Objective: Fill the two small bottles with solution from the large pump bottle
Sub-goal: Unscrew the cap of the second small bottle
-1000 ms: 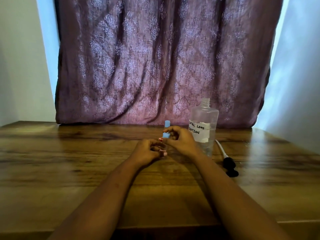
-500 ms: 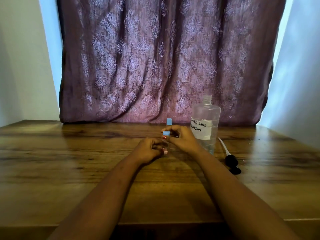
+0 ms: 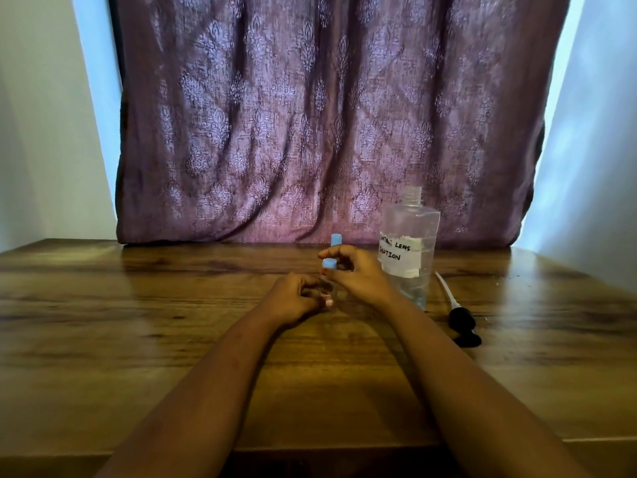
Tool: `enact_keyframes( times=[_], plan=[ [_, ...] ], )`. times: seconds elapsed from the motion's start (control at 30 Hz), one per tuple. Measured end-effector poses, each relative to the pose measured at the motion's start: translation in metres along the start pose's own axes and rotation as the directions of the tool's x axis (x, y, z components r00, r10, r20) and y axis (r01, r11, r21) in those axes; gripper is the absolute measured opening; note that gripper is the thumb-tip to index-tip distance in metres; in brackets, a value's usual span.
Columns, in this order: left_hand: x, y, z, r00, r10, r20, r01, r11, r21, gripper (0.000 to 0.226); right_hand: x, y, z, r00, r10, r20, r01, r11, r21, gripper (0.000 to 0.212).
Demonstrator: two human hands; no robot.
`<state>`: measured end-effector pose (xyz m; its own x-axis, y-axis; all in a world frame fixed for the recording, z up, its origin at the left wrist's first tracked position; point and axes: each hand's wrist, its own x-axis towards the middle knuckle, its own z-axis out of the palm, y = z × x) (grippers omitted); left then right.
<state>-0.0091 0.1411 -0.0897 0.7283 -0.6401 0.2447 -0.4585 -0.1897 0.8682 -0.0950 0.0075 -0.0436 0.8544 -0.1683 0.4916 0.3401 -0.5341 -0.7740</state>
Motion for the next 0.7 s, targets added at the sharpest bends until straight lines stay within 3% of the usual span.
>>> enact_keyframes(
  times=[0.1,0.2,0.27,0.43,0.53,0.7],
  plan=[
    [0.0013,-0.0016,-0.0003,1.000,0.015,-0.016,-0.014,1.000,0.027,0.022,-0.0004,0.0012,0.0004,1.000,0.011,0.029,-0.013,0.998,0.065,0.035],
    [0.0021,-0.0025,0.0003,1.000,0.000,-0.023,0.000,1.000,0.018,0.018,-0.0004,0.0026,0.0038,0.997,-0.005,-0.075,0.005,1.000,-0.008,0.035],
    [0.0010,-0.0013,0.0010,1.000,-0.002,-0.018,0.003,1.000,0.019,0.017,-0.0006,0.0028,0.0022,0.994,0.021,-0.104,-0.018,0.999,0.030,0.032],
    [-0.0005,0.0017,0.0003,1.000,-0.006,-0.007,0.006,1.000,0.019,0.027,-0.0018,0.0019,-0.0054,0.999,0.041,0.001,-0.040,0.991,0.130,0.031],
    [-0.0011,0.0025,0.0005,1.000,-0.015,-0.014,0.015,1.000,0.003,0.018,-0.0016,-0.0001,-0.0030,0.999,0.031,0.023,-0.034,0.989,0.146,0.042],
    [-0.0013,0.0022,0.0014,1.000,-0.009,0.001,0.009,1.000,0.013,0.020,0.0001,0.0044,-0.0002,0.996,0.011,-0.083,-0.004,0.996,0.085,0.033]
  ],
)
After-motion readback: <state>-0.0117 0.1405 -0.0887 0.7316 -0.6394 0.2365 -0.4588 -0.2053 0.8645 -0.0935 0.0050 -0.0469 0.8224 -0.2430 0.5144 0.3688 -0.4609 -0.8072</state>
